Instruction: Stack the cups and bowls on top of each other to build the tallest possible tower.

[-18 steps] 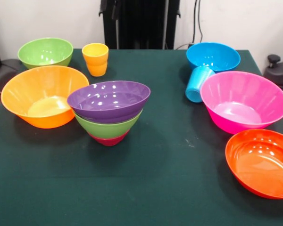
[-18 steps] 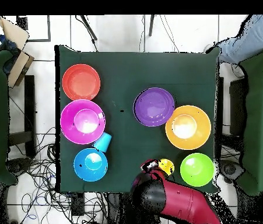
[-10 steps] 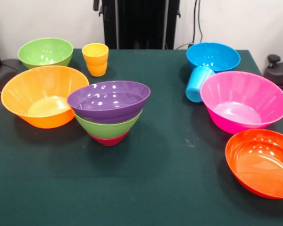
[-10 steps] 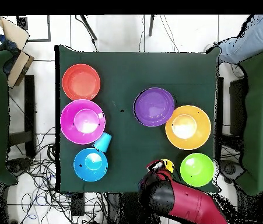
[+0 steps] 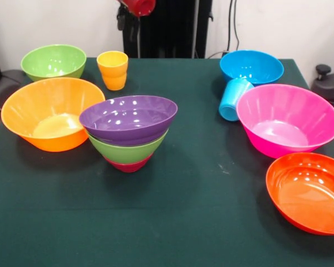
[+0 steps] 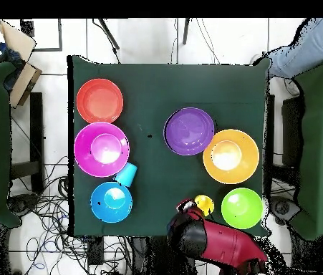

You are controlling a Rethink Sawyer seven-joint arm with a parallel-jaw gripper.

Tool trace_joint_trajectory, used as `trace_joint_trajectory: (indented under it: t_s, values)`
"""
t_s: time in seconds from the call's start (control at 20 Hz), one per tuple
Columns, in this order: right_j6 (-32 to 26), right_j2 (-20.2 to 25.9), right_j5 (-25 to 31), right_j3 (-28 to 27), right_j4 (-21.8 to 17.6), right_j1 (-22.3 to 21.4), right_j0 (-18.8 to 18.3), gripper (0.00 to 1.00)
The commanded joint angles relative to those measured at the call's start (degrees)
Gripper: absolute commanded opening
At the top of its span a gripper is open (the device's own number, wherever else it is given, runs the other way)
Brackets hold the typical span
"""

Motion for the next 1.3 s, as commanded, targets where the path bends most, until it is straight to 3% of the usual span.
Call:
trace_joint_trajectory:
  t_s: [0.05,0.4,0.65,1.05,1.3]
  values:
    - [1.3,3.2,-3.7,-2.5,-3.4,6.8,-0.6,1.0]
    - [-0.2,-0.1,-5.8,-6.0,-6.4,10.0,0.2,1.0]
    - [-0.9,0.6,-7.6,-7.2,-9.0,11.7,-2.5,1.0]
    - [2.1,0.3,-13.0,-9.5,-8.5,17.3,0.2,1.0]
    - [0.8,2.7,-11.3,-9.4,-8.6,16.9,-0.4,1.0]
